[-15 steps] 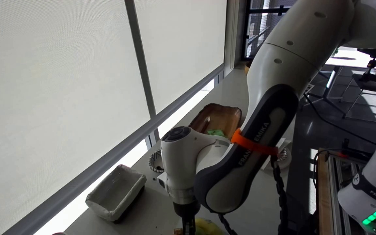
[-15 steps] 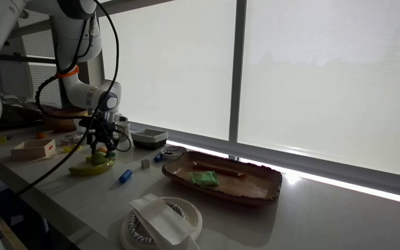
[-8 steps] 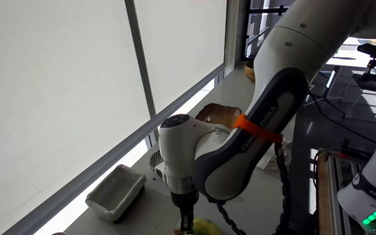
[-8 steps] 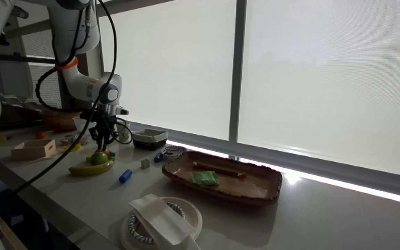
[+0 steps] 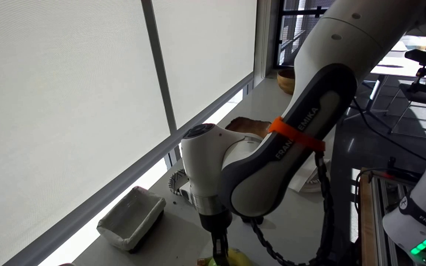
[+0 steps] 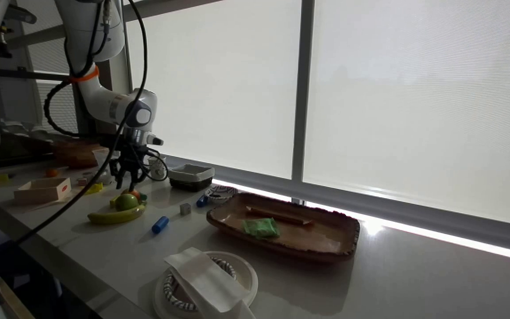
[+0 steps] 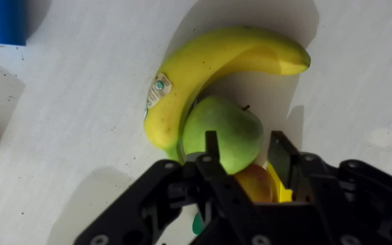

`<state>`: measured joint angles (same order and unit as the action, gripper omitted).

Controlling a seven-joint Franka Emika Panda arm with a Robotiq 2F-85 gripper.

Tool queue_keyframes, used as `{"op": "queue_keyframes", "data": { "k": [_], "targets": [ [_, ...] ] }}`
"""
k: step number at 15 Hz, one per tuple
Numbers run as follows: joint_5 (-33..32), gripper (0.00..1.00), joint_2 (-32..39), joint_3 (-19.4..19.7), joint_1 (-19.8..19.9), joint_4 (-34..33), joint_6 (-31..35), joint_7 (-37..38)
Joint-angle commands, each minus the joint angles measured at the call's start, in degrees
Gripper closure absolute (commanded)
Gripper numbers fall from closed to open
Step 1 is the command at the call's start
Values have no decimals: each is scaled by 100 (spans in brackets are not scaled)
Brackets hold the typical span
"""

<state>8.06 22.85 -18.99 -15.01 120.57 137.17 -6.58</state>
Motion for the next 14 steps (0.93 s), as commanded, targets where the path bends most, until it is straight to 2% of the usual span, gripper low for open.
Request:
{"op": "queue_keyframes", "data": {
  "k": [1,4,10,14],
  "targets": [
    [-4,23,145,9,-42,78,337,-119],
    [-49,1,255,20,-98,103,593,-31],
    [-239,0,500,124,-326,188,1090,302],
    [-479,0,560,249,-539,240,1135,691]
  ]
}}
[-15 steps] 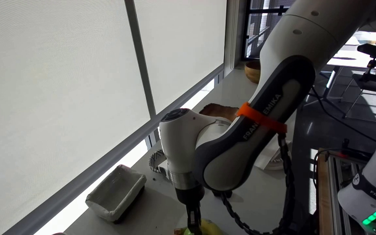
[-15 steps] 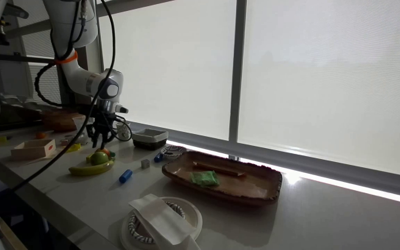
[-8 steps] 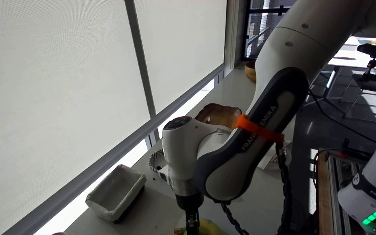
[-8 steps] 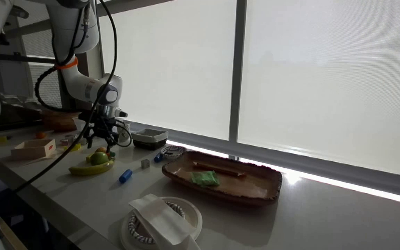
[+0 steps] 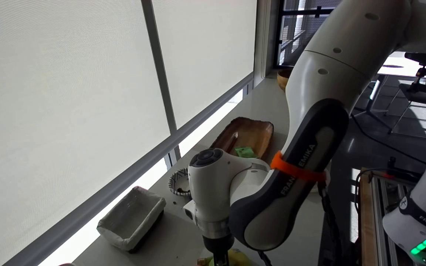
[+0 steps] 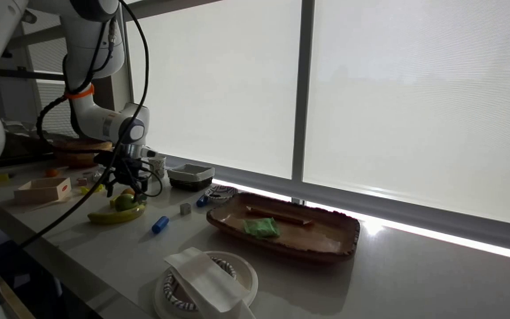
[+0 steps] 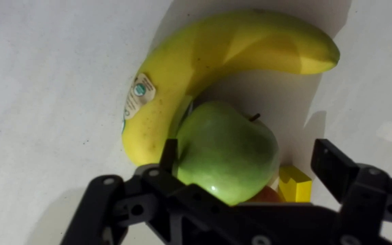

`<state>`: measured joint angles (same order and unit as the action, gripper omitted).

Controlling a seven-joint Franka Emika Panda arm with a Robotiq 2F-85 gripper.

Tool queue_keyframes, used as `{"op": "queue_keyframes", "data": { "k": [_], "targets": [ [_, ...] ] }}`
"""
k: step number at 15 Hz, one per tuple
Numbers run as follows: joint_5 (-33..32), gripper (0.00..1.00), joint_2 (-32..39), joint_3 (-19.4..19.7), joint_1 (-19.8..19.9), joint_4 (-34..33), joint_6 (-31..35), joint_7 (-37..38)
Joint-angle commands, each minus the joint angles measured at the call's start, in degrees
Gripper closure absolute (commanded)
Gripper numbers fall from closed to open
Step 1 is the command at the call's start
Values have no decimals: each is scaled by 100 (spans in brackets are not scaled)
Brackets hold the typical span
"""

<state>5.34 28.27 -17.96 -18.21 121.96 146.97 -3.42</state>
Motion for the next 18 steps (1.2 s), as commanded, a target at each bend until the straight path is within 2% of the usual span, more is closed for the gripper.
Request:
{"op": "queue_keyframes", "data": {
  "k": [1,2,3,4,7,12,18],
  "targets": [
    [-251,0,21,177,-265,94,134,472],
    [-295,0,39,206,-304,84,131,555],
    [-348,25,52,247,-341,62,136,643],
    [-393,25,52,288,-376,59,130,733],
    [-461,49,27,364,-428,61,126,918],
    [-539,50,-135,438,-447,137,86,1084],
    [-539,50,-825,334,-338,393,-144,982]
  ]
}}
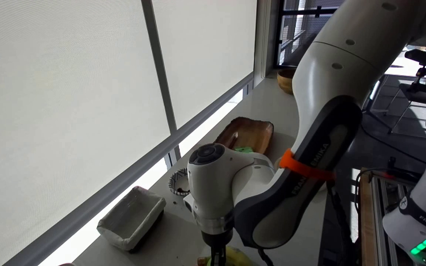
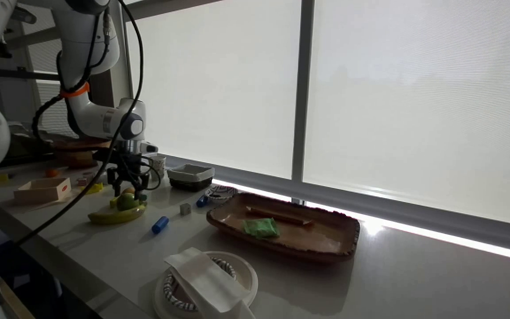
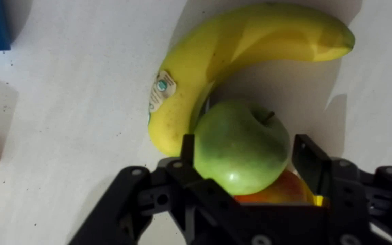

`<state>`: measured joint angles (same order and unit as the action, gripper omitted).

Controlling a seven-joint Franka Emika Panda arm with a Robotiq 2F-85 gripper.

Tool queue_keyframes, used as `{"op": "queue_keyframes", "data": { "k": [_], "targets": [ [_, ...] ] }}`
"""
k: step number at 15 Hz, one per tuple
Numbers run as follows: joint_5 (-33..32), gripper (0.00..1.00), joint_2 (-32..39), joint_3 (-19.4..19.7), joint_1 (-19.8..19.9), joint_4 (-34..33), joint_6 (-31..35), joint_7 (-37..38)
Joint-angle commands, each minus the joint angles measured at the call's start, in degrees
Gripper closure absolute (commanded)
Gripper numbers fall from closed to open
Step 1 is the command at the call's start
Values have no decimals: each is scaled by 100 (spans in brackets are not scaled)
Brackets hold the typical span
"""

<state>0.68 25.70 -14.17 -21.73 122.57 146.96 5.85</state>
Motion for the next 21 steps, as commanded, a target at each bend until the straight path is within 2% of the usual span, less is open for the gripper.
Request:
{"op": "queue_keyframes", "data": {
  "k": [1,6,7,9,12,15,17,18,21],
  "targets": [
    [-60,50,-716,-72,37,352,-254,20],
    [-100,50,-1039,-42,231,168,-877,-246],
    [-29,10,-1013,-63,303,128,-906,-401],
    [143,0,-872,-140,451,51,-776,-839],
    [548,0,-581,-365,671,-91,-605,-1709],
    [1171,0,-341,-771,888,-188,-695,-2672],
    [1333,0,-188,-968,936,-219,-753,-3096],
    [1188,0,-129,-942,864,-218,-811,-3036],
    [663,0,40,-648,500,-128,-399,-2276]
  ]
}}
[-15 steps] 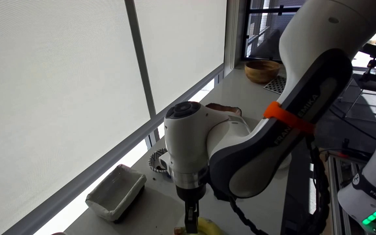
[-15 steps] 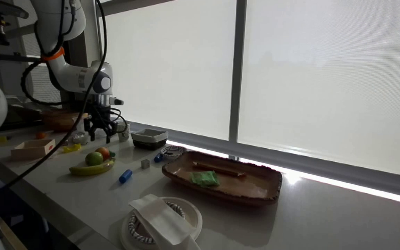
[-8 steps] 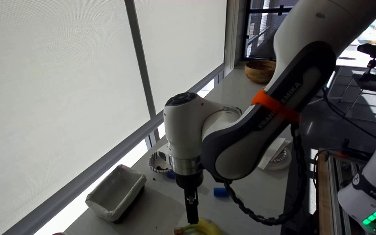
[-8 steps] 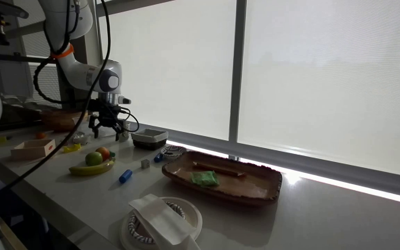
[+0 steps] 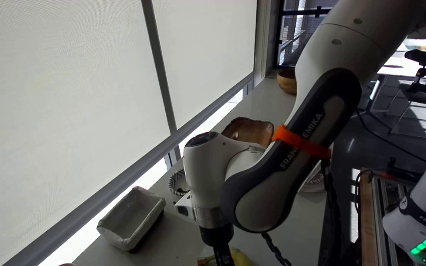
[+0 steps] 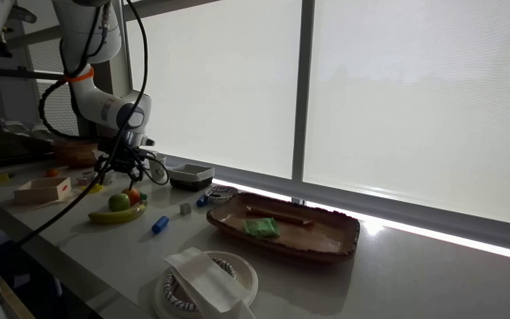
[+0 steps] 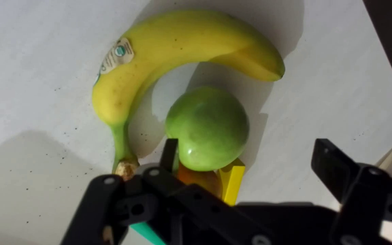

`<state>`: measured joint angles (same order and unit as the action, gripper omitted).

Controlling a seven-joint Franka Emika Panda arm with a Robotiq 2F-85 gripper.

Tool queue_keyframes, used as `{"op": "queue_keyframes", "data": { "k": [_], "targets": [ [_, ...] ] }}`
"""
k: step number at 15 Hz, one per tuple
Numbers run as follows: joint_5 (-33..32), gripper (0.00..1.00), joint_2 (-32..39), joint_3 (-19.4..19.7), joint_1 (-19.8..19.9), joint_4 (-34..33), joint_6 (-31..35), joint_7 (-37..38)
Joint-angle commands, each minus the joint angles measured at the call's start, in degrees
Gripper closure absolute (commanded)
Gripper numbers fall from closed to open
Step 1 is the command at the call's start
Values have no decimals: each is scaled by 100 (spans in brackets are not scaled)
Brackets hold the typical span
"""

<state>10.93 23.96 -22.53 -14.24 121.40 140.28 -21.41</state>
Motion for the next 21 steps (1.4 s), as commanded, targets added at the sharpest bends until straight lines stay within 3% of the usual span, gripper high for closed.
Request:
{"op": "queue_keyframes", "data": {
  "k": [1,6,12,13,14,16,21],
  "targets": [
    [-495,0,269,261,-336,-3,358,669],
    [-1150,0,513,718,-793,11,1038,1940],
    [-1350,0,673,850,-995,-17,1134,2430],
    [-1357,25,675,852,-1005,-13,1128,2453],
    [-1366,26,676,853,-1011,-10,1121,2476],
    [-1367,42,654,848,-1007,5,1128,2484],
    [-1287,45,469,772,-886,142,1254,2372]
  ]
}}
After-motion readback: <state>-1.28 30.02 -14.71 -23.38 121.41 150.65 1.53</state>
